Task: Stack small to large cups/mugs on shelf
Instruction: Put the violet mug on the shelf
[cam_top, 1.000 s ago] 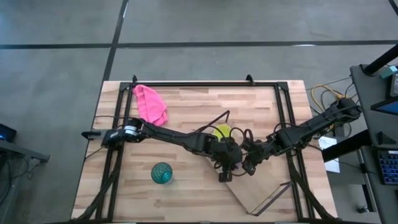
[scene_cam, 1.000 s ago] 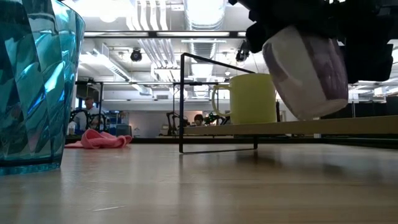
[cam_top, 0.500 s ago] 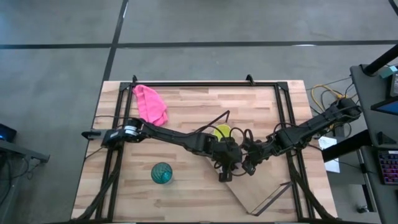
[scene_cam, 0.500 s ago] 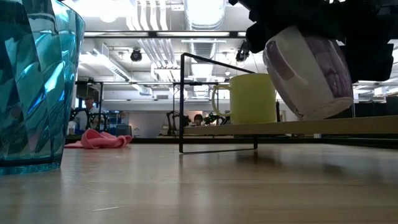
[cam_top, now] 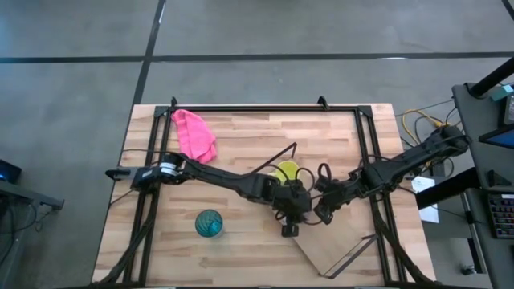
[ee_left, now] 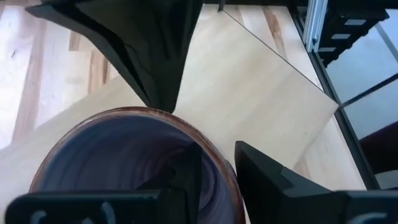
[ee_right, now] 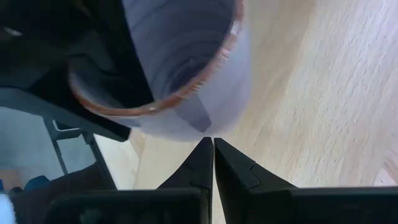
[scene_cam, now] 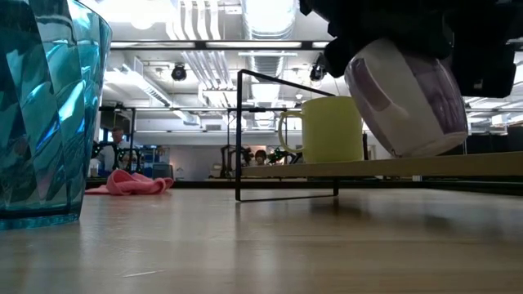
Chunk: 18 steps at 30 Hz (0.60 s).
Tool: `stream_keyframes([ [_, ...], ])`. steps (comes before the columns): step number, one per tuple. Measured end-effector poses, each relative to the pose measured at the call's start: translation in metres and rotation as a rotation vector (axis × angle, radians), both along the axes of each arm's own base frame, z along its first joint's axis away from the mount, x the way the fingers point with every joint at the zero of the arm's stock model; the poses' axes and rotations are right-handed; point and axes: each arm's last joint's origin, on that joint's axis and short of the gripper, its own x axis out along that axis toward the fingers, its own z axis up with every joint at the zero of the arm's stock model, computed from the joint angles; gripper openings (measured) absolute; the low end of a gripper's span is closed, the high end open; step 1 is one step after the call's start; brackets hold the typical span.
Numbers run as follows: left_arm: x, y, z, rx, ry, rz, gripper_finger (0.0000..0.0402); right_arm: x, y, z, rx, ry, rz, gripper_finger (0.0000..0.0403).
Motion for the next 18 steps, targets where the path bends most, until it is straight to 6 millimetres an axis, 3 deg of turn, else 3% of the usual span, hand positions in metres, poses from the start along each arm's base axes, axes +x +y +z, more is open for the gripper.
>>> stream_keyframes([
  [18,0.002,0.000,0.001,-0.005,-0.016,-0.002,0.0080,-0.031,-0.016,0.021,-0.065,-0.028,-0.020,0.0009],
])
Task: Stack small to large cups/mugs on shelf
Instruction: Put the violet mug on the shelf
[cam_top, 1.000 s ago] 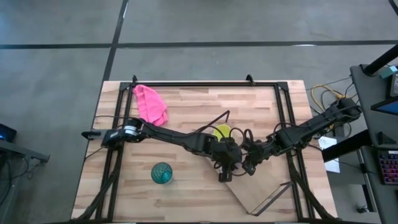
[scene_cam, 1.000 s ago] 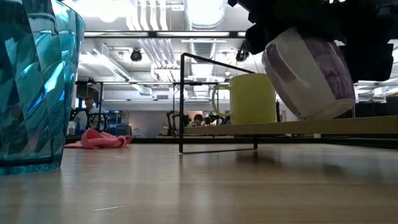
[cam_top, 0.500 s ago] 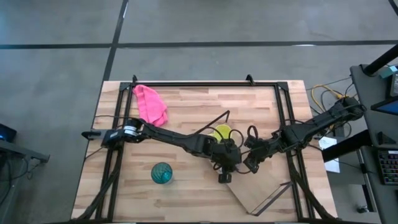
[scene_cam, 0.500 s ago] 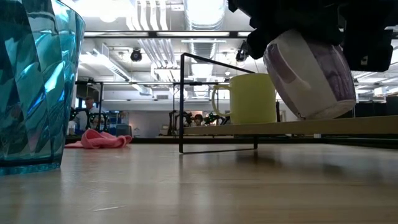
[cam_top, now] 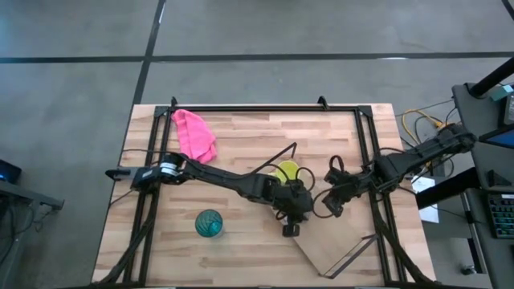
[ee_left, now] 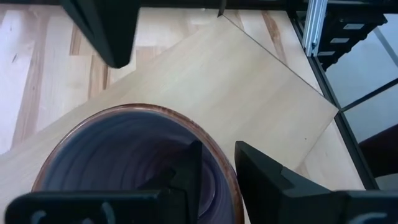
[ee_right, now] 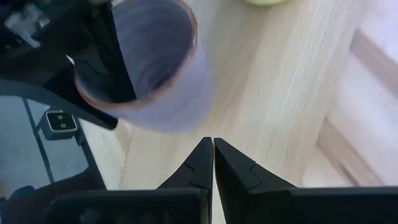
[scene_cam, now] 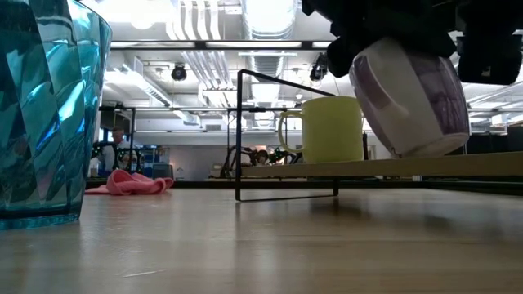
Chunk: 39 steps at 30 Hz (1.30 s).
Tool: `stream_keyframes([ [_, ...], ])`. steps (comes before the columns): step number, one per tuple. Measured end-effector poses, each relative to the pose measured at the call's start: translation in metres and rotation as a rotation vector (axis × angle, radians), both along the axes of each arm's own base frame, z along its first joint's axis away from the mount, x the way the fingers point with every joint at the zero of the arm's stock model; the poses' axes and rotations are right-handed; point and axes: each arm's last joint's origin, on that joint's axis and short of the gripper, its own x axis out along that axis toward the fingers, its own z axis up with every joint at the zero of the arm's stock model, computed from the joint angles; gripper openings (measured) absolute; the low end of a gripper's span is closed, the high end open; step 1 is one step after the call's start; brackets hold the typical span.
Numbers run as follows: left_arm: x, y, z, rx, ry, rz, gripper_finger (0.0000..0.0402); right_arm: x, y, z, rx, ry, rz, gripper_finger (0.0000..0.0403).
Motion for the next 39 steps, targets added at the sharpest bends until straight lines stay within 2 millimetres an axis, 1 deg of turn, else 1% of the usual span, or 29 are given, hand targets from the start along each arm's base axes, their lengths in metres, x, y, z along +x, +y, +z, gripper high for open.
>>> stream_keyframes([
  [4,0.001,-0.002,0.003,-0.005,-0.020,-0.004,0.0080,-0.001,-0.002,0.002,-0.015,-0.020,-0.001,0.0009],
  [16,-0.001,-0.016,0.008,-0.017,-0.047,-0.033,0.0080,-0.001,-0.002,0.002,-0.042,-0.024,0.029,0.0009],
  [27,-0.001,-0.018,0.012,-0.018,-0.060,-0.038,0.0080,-0.001,-0.003,0.002,-0.063,-0.030,0.033,0.0009],
  [29,-0.001,-0.020,0.017,-0.021,-0.072,-0.039,0.0080,-0.002,-0.003,0.003,-0.064,-0.036,0.037,0.0009],
  [35,-0.008,-0.027,0.048,-0.027,-0.146,-0.044,0.0079,-0.008,-0.007,0.011,-0.074,-0.090,0.035,0.0009],
  [39,-0.012,-0.029,0.051,-0.001,-0.133,-0.019,0.0072,-0.013,-0.009,0.019,-0.080,-0.160,0.030,0.0009],
])
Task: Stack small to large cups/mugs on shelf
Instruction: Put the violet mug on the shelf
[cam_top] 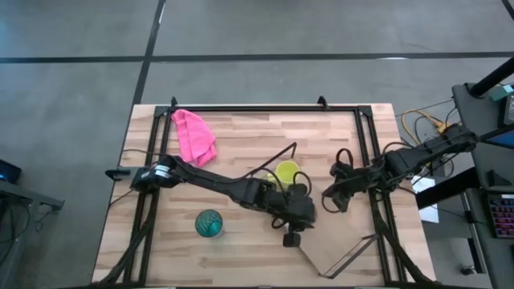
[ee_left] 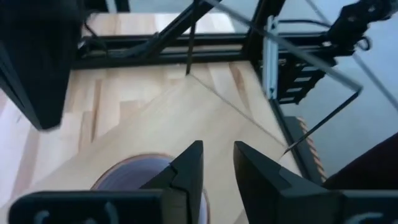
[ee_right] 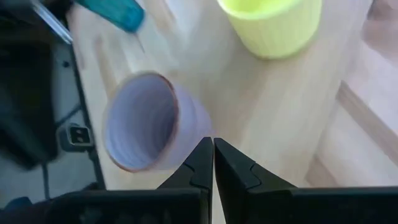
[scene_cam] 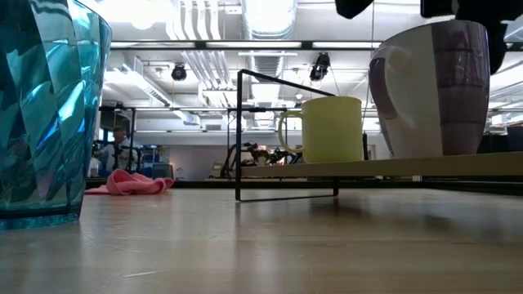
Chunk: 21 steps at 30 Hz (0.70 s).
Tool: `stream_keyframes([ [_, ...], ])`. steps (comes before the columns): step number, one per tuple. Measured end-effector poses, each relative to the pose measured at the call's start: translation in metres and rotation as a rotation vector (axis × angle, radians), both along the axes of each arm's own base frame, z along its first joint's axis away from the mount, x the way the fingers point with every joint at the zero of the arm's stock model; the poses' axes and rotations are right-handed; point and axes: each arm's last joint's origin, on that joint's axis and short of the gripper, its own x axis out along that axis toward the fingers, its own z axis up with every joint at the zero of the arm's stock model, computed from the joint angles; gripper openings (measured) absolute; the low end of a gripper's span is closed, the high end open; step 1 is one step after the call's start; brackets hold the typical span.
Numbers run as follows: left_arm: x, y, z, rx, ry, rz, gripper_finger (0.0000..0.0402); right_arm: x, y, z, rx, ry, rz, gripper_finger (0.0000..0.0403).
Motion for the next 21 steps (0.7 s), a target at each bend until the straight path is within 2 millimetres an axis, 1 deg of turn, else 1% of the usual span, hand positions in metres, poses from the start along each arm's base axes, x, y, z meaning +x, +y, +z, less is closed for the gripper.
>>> stream_keyframes([
  [2,-0.002,-0.002,-0.002,-0.009,0.024,0.011,0.0057,0.000,0.000,0.005,0.004,-0.053,0.009,0.0009],
  [6,-0.006,-0.007,-0.005,-0.092,0.094,0.064,0.0017,0.004,0.001,0.014,-0.011,-0.160,0.057,0.0009],
  [8,-0.008,-0.012,-0.007,-0.121,0.114,0.078,0.0005,0.005,0.002,0.016,-0.020,-0.185,0.070,0.0008],
  [10,-0.009,-0.017,-0.008,-0.135,0.123,0.078,0.0005,0.006,0.002,0.019,-0.028,-0.199,0.068,0.0009],
  [17,-0.013,-0.028,-0.013,-0.145,0.148,0.072,0.0001,0.012,0.003,0.015,-0.051,-0.175,0.037,0.0009],
  [21,-0.014,-0.031,-0.013,-0.197,0.155,0.149,0.0001,0.020,0.007,0.011,-0.025,-0.159,0.006,0.0009],
])
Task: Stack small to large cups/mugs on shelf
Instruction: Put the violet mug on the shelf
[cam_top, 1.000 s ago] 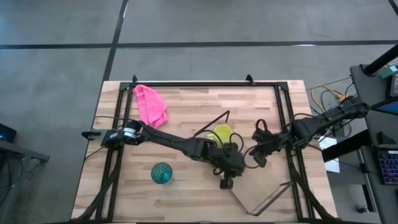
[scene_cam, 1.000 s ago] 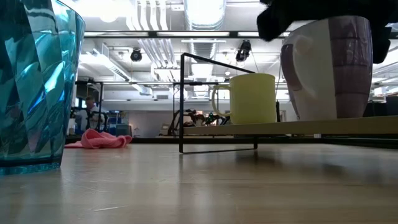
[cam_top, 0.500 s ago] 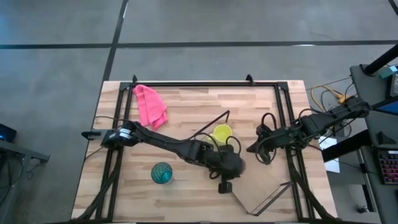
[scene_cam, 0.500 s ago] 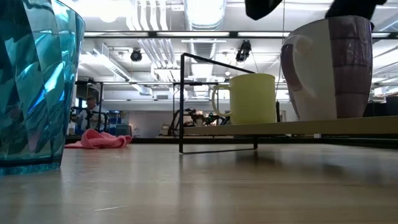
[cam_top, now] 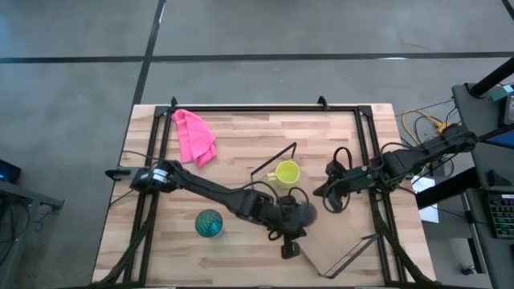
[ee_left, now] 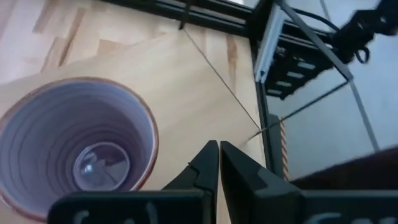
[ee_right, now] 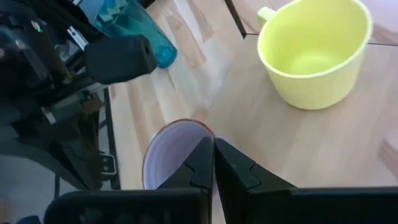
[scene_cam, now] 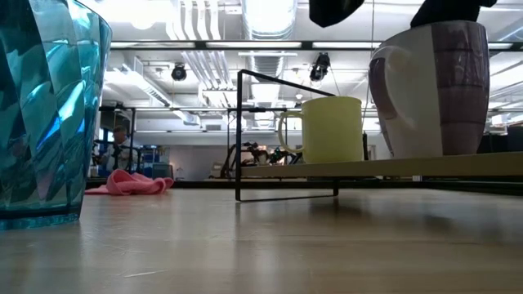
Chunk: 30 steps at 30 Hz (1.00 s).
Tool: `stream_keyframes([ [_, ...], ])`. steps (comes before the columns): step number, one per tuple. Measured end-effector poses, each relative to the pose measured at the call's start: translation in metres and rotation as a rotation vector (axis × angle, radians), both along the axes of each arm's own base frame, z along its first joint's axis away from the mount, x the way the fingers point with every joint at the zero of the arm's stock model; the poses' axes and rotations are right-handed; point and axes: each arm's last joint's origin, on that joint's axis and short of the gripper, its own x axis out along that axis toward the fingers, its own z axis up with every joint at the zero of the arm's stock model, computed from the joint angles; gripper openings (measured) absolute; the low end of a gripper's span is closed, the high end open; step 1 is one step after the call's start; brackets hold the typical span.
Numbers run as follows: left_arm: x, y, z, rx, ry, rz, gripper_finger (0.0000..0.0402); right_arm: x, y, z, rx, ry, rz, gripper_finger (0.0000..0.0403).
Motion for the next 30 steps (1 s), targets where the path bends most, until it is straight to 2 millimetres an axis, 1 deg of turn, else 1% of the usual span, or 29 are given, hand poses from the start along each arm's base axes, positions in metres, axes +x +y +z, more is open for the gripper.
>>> stream_keyframes([
  [2,-0.001,-0.003,0.000,0.008,-0.004,0.040,0.0000,0.005,0.002,-0.002,0.006,-0.003,0.006,0.0008],
  [5,-0.002,-0.006,0.000,0.017,-0.008,0.047,0.0000,0.011,0.006,-0.005,0.013,0.006,0.025,0.0008],
  [10,-0.007,-0.018,-0.007,-0.002,0.021,0.061,0.0000,0.018,0.009,-0.008,0.010,0.020,0.026,0.0009],
  [14,-0.010,-0.023,-0.013,0.012,0.031,0.068,0.0000,0.022,0.012,-0.006,0.013,0.014,0.034,0.0008],
  [16,-0.011,-0.023,-0.020,0.022,0.048,0.074,0.0000,0.022,0.014,-0.003,0.018,0.008,0.042,0.0009],
  [19,-0.013,-0.023,-0.031,-0.008,0.092,0.122,0.0000,0.023,0.017,-0.001,0.030,0.006,0.063,0.0009],
  [23,-0.014,-0.021,-0.043,0.012,0.114,0.182,0.0000,0.025,0.023,-0.002,0.036,0.020,0.079,0.0008],
  [26,-0.015,-0.020,-0.047,0.023,0.124,0.188,0.0000,0.027,0.026,-0.006,0.039,0.041,0.081,0.0009],
  [30,-0.015,-0.019,-0.047,0.024,0.121,0.191,0.0000,0.031,0.030,-0.014,0.034,0.076,0.079,0.0009],
])
